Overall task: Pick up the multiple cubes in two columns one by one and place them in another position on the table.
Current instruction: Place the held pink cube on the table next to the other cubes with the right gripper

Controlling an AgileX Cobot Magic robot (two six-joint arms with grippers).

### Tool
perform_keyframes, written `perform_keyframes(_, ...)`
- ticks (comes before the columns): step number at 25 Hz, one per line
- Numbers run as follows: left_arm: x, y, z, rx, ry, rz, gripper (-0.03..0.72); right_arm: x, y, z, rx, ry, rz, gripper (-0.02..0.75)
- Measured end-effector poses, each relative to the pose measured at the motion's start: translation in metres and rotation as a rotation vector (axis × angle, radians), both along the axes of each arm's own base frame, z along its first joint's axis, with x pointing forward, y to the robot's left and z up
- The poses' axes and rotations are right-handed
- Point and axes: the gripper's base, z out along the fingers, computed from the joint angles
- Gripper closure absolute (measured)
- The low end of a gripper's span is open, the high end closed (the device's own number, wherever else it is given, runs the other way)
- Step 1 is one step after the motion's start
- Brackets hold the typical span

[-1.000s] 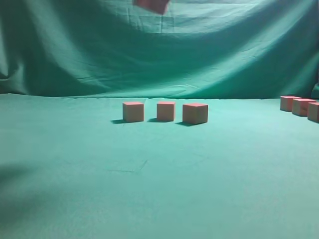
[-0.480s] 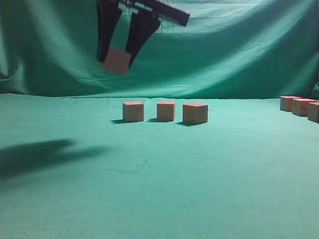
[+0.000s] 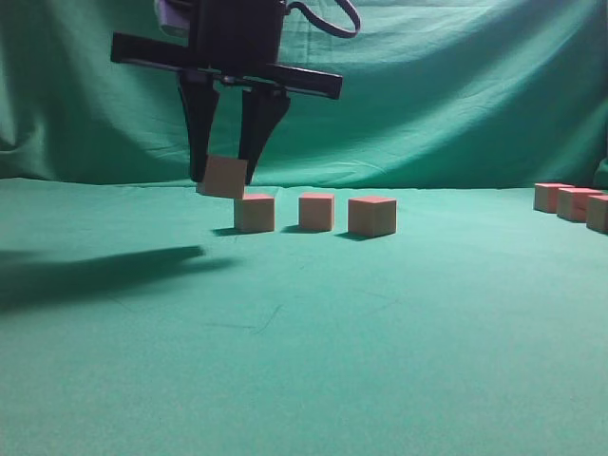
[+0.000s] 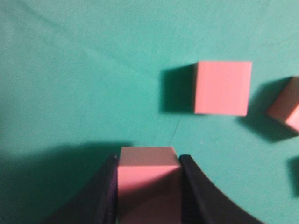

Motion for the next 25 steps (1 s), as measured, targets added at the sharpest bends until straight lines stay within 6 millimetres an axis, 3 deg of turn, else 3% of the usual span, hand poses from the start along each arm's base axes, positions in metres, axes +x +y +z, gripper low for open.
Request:
perform_keyframes(9,0.0,0.0,0.0,0.0,0.0,0.0,0.688,-0.01,0.018,-0.017,-0.098,-0.037,-0.169,0.484)
perform_keyframes(25,0.0,0.0,0.0,0.0,0.0,0.0,0.688,-0.004,0.022,-0.015,-0.041,-0.098,-0.237,0.484)
